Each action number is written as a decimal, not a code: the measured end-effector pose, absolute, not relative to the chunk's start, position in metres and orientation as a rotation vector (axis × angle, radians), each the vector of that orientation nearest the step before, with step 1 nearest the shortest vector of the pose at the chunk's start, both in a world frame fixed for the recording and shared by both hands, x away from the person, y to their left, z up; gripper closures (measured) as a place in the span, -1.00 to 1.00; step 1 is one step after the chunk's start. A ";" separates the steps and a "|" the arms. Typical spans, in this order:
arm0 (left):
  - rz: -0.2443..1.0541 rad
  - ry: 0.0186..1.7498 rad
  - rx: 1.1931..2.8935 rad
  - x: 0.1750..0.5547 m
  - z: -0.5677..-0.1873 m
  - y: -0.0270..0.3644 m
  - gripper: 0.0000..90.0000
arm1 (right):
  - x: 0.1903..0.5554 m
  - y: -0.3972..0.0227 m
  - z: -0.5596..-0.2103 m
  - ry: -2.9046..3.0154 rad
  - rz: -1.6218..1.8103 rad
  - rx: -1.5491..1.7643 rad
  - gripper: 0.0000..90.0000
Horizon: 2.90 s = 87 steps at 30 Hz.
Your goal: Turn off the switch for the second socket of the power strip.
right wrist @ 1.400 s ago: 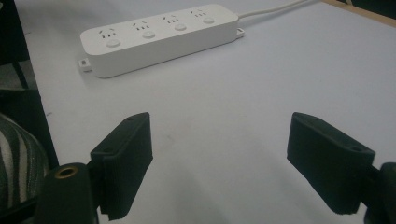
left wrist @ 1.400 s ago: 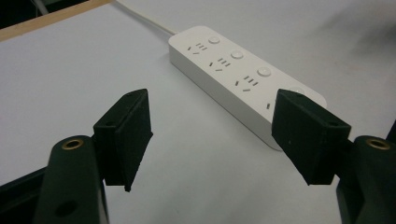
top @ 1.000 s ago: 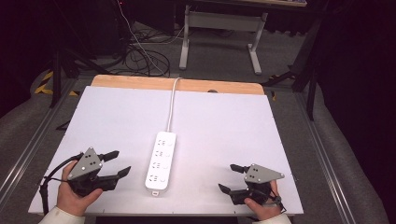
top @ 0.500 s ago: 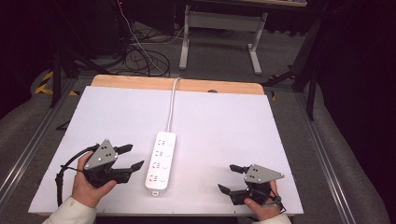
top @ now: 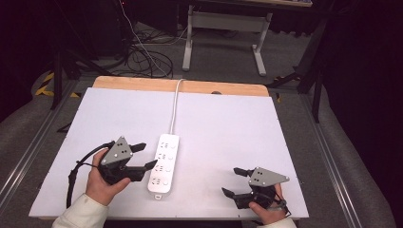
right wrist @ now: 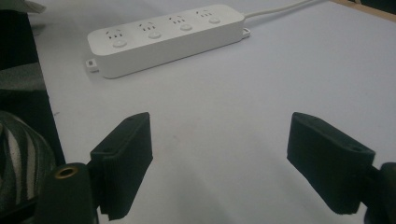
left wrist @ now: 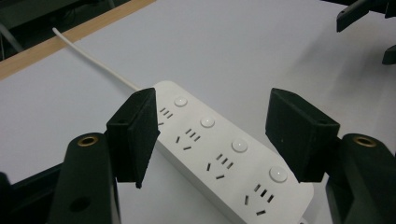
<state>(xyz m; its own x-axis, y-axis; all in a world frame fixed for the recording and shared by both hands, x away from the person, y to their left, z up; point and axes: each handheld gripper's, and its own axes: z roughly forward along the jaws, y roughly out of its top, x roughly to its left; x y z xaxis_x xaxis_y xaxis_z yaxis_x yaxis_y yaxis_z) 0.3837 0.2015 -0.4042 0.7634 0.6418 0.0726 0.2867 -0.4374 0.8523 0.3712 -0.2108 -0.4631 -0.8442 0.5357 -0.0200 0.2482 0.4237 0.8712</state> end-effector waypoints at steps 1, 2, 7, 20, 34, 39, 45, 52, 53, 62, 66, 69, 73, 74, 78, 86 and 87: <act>0.484 0.699 2.035 0.385 -0.404 0.199 -0.21 | 0.371 -0.211 -0.463 2.387 1.387 0.678 -0.49; 0.485 0.693 2.041 0.386 -0.404 0.198 -0.21 | 0.371 -0.211 -0.463 2.388 1.388 0.677 -0.49; 0.478 0.685 2.044 0.391 -0.404 0.189 -0.21 | 0.371 -0.210 -0.463 2.393 1.384 0.671 -0.51; 0.470 0.675 2.065 0.403 -0.408 0.169 -0.22 | 0.371 -0.211 -0.464 2.391 1.386 0.667 -0.51; 0.407 0.698 2.090 0.414 -0.415 0.158 0.21 | 0.371 -0.212 -0.464 2.385 1.388 0.662 -0.52; 0.422 0.742 2.092 0.419 -0.420 0.157 0.68 | 0.371 -0.212 -0.463 2.383 1.394 0.658 -0.52; 0.372 0.769 2.108 0.427 -0.424 0.157 1.00 | 0.371 -0.212 -0.463 2.382 1.393 0.658 -0.52; 0.328 0.800 2.124 0.434 -0.429 0.156 1.00 | 0.371 -0.212 -0.463 2.382 1.396 0.655 -0.52; 0.304 0.807 2.125 0.435 -0.430 0.155 1.00 | 0.371 -0.212 -0.463 2.382 1.397 0.656 -0.52; 0.228 0.844 2.150 0.446 -0.438 0.155 1.00 | 0.371 -0.212 -0.464 2.387 1.399 0.655 -0.53; 0.211 0.861 2.164 0.448 -0.443 0.152 1.00 | 0.371 -0.212 -0.464 2.385 1.401 0.656 -0.53; 0.209 0.868 2.174 0.449 -0.446 0.150 1.00 | 0.371 -0.212 -0.464 2.384 1.402 0.655 -0.53; 0.219 0.883 2.185 0.451 -0.450 0.149 1.00 | 0.371 -0.212 -0.464 2.392 1.400 0.653 -0.53; 0.219 0.881 2.193 0.452 -0.451 0.149 1.00 | 0.371 -0.211 -0.464 2.391 1.400 0.653 -0.53; 0.236 0.887 2.212 0.452 -0.455 0.145 1.00 | 0.371 -0.212 -0.464 2.391 1.402 0.654 -0.53; 0.268 0.888 2.224 0.452 -0.456 0.144 1.00 | 0.371 -0.212 -0.464 2.392 1.401 0.652 -0.53; 0.268 0.889 2.224 0.451 -0.456 0.144 1.00 | 0.371 -0.212 -0.464 2.392 1.401 0.652 -0.53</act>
